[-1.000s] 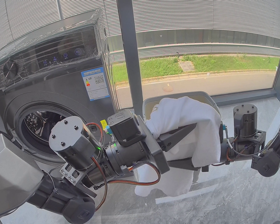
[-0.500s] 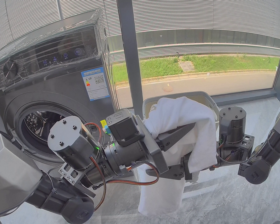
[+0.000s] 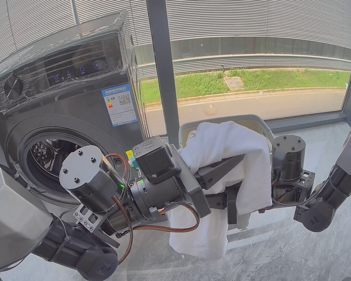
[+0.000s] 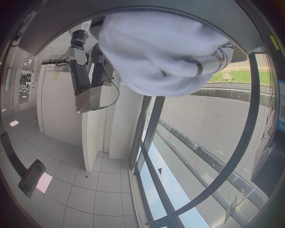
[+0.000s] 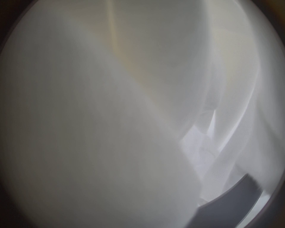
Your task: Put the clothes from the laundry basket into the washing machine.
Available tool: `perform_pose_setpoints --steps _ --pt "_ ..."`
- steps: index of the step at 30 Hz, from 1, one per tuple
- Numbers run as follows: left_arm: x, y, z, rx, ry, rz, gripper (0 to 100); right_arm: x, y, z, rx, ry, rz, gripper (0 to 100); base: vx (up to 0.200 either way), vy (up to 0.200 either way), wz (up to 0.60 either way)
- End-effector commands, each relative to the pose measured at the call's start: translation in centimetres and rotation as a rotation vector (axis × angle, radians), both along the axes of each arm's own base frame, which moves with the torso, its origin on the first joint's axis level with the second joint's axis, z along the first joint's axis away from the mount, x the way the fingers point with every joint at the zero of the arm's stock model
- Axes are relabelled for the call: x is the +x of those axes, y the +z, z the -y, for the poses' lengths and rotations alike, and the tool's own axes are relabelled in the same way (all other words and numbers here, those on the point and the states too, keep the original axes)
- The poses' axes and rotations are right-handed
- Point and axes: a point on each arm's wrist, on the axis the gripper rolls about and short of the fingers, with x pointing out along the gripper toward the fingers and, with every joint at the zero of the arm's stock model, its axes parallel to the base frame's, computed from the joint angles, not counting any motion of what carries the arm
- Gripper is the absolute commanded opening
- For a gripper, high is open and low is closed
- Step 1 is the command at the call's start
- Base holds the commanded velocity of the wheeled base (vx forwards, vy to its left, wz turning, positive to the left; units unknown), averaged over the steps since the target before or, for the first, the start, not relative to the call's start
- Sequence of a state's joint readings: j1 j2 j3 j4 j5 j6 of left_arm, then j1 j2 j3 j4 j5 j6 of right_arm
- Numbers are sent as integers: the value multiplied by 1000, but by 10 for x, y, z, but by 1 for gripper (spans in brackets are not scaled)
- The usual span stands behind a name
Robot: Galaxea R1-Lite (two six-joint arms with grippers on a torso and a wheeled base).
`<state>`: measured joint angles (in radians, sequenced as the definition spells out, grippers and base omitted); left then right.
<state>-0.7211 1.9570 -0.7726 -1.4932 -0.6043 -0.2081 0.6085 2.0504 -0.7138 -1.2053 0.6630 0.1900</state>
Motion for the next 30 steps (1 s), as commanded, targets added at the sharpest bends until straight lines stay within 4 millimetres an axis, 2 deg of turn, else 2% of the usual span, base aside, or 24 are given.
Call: perform_pose_setpoints --steps 1,5,11,13,17,18,24,30 --pt "0 1 -1 -2 1 2 0 -1 0 1 -2 -2 -5 0 0 0 0" --pt "9 -1 -6 0 30 -2 0 -20 4 7 -8 21 -15 0 0 0 0" --pt "36 -9 -21 -3 105 -42 0 -86 6 15 -52 146 -61 0 0 0 0" --pt "39 -12 -21 -6 108 -63 0 -95 10 12 -46 175 -57 0 0 0 0" --pt "37 -16 -18 -1 98 -92 0 -96 14 9 -35 184 -44 0 0 0 0" --pt "37 -19 -17 5 99 -97 100 -96 14 9 -35 184 -44 0 0 0 0" --pt "42 -32 -15 23 103 -116 100 -95 15 9 -32 179 -42 0 0 0 0" --pt "40 -33 -12 24 94 -117 100 -91 16 13 -26 159 -36 0 0 0 0"
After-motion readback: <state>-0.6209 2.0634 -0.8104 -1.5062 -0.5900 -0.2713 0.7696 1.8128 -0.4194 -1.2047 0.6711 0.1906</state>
